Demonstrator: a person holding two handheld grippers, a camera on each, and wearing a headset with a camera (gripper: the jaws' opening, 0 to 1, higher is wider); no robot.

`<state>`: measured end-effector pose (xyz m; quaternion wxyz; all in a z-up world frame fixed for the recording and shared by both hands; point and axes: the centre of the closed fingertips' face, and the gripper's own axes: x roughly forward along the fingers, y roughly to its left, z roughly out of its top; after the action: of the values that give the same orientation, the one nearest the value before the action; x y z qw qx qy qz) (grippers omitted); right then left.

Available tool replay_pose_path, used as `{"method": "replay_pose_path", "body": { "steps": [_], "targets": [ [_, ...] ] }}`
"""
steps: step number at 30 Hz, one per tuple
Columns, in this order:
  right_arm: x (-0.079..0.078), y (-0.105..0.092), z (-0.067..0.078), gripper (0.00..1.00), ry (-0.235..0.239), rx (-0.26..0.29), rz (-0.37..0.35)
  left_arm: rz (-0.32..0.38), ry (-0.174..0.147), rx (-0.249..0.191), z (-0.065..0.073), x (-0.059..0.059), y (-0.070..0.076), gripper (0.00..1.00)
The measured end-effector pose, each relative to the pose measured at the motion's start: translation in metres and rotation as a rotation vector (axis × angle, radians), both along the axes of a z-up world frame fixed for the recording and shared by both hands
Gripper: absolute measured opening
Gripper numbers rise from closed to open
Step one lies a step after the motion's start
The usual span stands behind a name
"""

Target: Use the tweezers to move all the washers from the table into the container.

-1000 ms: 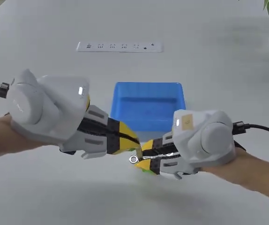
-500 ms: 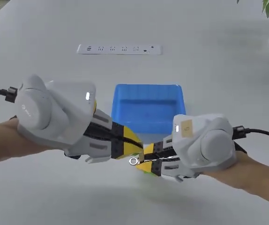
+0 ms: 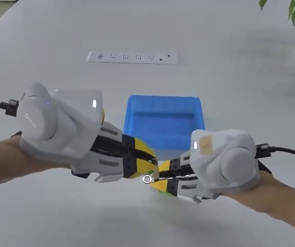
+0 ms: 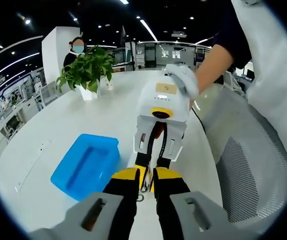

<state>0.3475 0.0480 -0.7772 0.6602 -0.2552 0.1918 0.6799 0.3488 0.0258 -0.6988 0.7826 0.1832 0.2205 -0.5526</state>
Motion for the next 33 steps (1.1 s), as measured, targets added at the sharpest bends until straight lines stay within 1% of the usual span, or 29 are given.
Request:
{"method": "replay_pose_path", "body": {
  "steps": [1, 3, 5, 6, 8, 9, 10, 11, 12, 13, 14, 15, 17, 18, 20, 22, 23, 25, 26, 27, 28, 29, 30, 32, 33],
  "targets": [
    [0.000, 0.000, 0.001, 0.09, -0.002, 0.001, -0.001, 0.006, -0.012, 0.010, 0.000, 0.002, 0.002, 0.19],
    [0.000, 0.000, 0.001, 0.09, -0.004, -0.001, -0.001, 0.003, -0.009, 0.011, -0.001, 0.000, 0.002, 0.21],
    [0.000, -0.001, 0.003, 0.09, -0.001, 0.001, -0.006, 0.007, -0.020, 0.019, 0.000, -0.001, 0.004, 0.25],
    [0.001, -0.001, 0.004, 0.09, 0.001, 0.004, -0.010, 0.009, -0.020, 0.020, 0.000, -0.001, 0.004, 0.28],
    [0.001, 0.000, 0.009, 0.09, 0.008, 0.012, -0.022, 0.026, -0.013, 0.002, 0.002, -0.003, 0.004, 0.39],
    [0.001, 0.000, 0.011, 0.09, 0.006, 0.015, -0.024, 0.056, 0.010, -0.013, 0.002, -0.004, 0.005, 0.46],
    [0.000, 0.000, 0.012, 0.09, 0.003, 0.015, -0.023, 0.061, 0.012, -0.008, 0.001, -0.005, 0.007, 0.55],
    [-0.001, 0.000, 0.015, 0.09, -0.003, 0.014, -0.019, 0.069, -0.006, -0.006, 0.001, -0.006, 0.009, 0.59],
    [-0.001, 0.000, 0.018, 0.09, -0.010, 0.017, -0.014, 0.077, -0.027, -0.001, 0.001, -0.005, 0.011, 0.61],
    [-0.002, 0.000, 0.022, 0.09, -0.017, 0.019, -0.009, 0.083, -0.020, -0.002, 0.000, -0.007, 0.014, 0.61],
    [-0.003, 0.000, 0.024, 0.09, -0.023, 0.018, -0.005, 0.094, -0.015, -0.007, 0.000, -0.008, 0.015, 0.63],
    [-0.003, 0.000, 0.027, 0.09, -0.032, 0.017, 0.002, 0.110, -0.020, -0.012, 0.000, -0.009, 0.018, 0.67],
    [-0.003, 0.000, 0.032, 0.09, -0.039, 0.020, 0.006, 0.133, -0.047, -0.021, 0.003, -0.007, 0.021, 0.74],
    [-0.003, 0.000, 0.034, 0.09, -0.040, 0.021, 0.008, 0.151, -0.049, -0.036, 0.006, -0.008, 0.023, 0.77],
    [-0.002, 0.000, 0.040, 0.09, -0.048, 0.025, 0.011, 0.180, -0.041, -0.077, 0.012, -0.008, 0.025, 0.79],
    [-0.001, 0.001, 0.047, 0.09, -0.053, 0.032, 0.015, 0.200, -0.048, -0.090, 0.015, -0.009, 0.028, 0.83],
    [0.001, 0.001, 0.052, 0.09, -0.059, 0.034, 0.017, 0.216, -0.060, -0.091, 0.016, -0.008, 0.031, 0.85],
    [0.004, 0.001, 0.058, 0.09, -0.068, 0.042, 0.016, 0.238, -0.070, -0.101, 0.017, -0.007, 0.037, 0.89],
    [0.009, 0.001, 0.065, 0.09, -0.080, 0.054, 0.006, 0.243, -0.071, -0.103, 0.017, -0.007, 0.039, 0.91],
    [0.012, 0.002, 0.071, 0.09, -0.078, 0.068, -0.002, 0.263, -0.076, -0.109, 0.018, -0.006, 0.043, 0.93],
    [0.017, 0.002, 0.078, 0.09, -0.094, 0.076, -0.006, 0.276, -0.083, -0.110, 0.018, -0.005, 0.046, 0.96],
    [0.022, 0.001, 0.083, 0.09, -0.112, 0.079, -0.009, 0.305, -0.096, -0.118, 0.020, -0.002, 0.051, 0.99],
    [0.027, 0.000, 0.089, 0.09, -0.115, 0.084, -0.012, 0.317, -0.098, -0.119, 0.020, -0.002, 0.054, 0.99],
    [0.038, 0.000, 0.100, 0.09, -0.124, 0.102, -0.027, 0.322, -0.089, -0.136, 0.021, -0.004, 0.057, 1.00],
    [0.042, -0.001, 0.104, 0.09, -0.128, 0.103, -0.030, 0.326, -0.089, -0.140, 0.021, -0.005, 0.059, 1.00]
  ]
}}
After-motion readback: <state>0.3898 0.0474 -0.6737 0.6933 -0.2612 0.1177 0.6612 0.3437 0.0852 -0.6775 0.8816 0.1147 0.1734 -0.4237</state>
